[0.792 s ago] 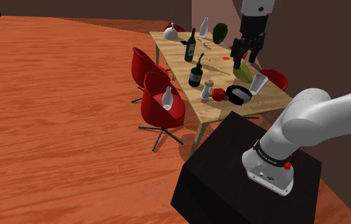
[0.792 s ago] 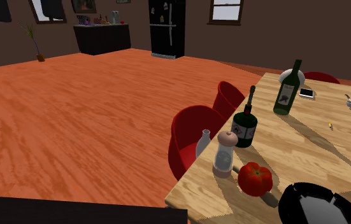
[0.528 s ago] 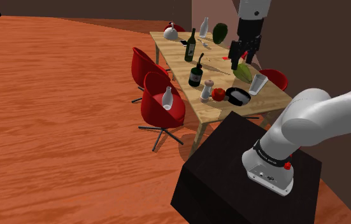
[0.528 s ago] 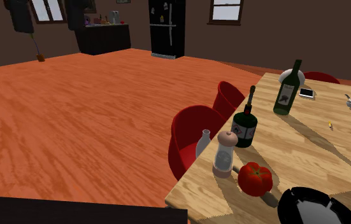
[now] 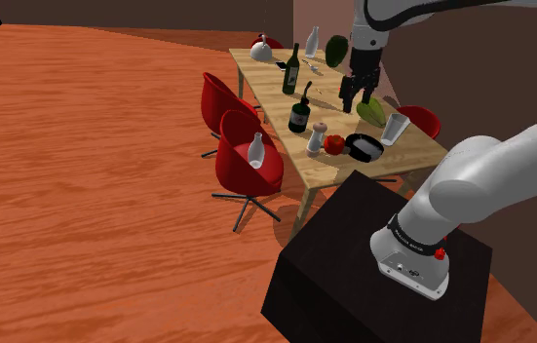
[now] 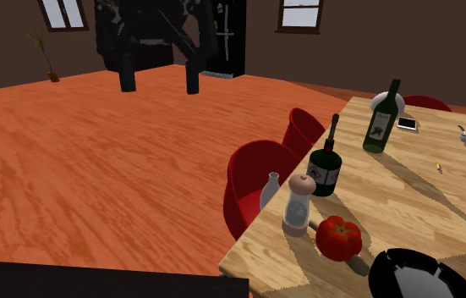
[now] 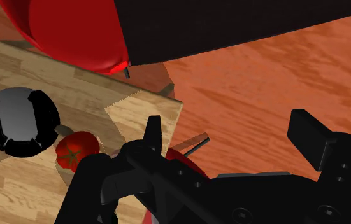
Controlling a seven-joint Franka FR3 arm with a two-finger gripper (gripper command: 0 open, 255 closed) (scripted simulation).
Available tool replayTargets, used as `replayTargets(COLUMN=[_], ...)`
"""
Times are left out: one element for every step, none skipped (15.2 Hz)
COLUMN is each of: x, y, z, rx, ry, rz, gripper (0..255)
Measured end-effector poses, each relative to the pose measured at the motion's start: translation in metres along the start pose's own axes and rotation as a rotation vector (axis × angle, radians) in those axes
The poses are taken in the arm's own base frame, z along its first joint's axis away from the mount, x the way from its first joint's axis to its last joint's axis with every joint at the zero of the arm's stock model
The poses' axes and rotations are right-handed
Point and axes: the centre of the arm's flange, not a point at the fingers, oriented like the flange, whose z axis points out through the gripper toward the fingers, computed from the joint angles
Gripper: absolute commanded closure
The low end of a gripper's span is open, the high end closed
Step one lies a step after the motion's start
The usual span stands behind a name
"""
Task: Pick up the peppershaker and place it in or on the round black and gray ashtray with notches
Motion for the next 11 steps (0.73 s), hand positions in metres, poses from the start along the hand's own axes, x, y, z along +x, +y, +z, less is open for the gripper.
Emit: replayTargets(x=[0.009, 0.016, 0.025, 0.035, 0.044, 0.053, 0.062, 0.071, 0.08, 0.088, 0.098], y=[0.008, 0.012, 0.018, 0.024, 0.032, 0.04, 0.049, 0.058, 0.066, 0.071, 0.075], z=[0.007, 0.014, 0.022, 0.029, 0.034, 0.039, 0.045, 0.052, 0.059, 0.064, 0.071], rx=[0.0, -0.001, -0.001, -0.001, -0.002, -0.003, -0.003, -0.004, -0.004, -0.005, -0.005], ry=[0.0, 0.001, 0.002, 0.003, 0.004, 0.006, 0.006, 0.007, 0.008, 0.009, 0.01], rz=[-0.005, -0.011, -0.017, -0.022, -0.028, -0.033, -0.038, -0.044, -0.049, -0.055, -0.061], gripper=[0, 0, 0, 0, 0, 0, 0, 0, 0, 0, 0])
